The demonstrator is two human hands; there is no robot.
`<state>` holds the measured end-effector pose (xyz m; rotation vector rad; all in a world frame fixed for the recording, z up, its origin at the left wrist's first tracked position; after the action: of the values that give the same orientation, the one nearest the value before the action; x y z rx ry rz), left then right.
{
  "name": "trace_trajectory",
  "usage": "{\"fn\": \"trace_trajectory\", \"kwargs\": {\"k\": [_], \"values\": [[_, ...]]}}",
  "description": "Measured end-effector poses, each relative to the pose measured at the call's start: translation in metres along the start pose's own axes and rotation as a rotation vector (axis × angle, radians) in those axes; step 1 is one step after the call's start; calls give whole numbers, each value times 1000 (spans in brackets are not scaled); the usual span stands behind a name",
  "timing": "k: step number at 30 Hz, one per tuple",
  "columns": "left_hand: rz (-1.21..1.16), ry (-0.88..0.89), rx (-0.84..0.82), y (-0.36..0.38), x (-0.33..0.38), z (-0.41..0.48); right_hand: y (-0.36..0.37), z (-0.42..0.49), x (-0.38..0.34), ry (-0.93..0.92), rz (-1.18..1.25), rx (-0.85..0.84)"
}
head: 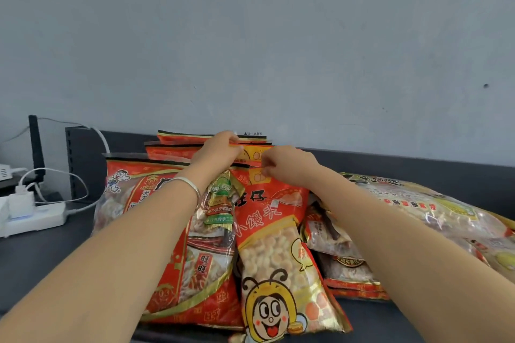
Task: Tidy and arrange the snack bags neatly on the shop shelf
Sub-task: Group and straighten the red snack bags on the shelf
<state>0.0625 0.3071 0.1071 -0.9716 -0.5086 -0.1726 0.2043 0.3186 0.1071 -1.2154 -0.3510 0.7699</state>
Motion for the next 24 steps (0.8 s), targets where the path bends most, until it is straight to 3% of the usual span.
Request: {"fn": "trace_trajectory", "kwargs": {"k": [7, 17, 24], "values": [[-87, -21, -20, 3, 0, -1, -29, -13, -25, -55, -188, 103], [-183, 119, 166, -10, 34, -8, -67, -33, -5, 64, -107, 181], [-491, 87, 281, -24, 31, -17, -68, -46, 1, 60, -144, 234]]}}
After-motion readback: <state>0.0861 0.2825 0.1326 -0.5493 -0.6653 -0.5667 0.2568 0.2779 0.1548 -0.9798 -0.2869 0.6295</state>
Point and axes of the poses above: each hand's wrist, its own z-axis towards the middle knuckle, its own y-axis out of the palm, x = y × z, the point moved 8 cm from there along z, towards the middle knuckle, and after that the axes turned 10 degrees about z, right-handed, at the moved point
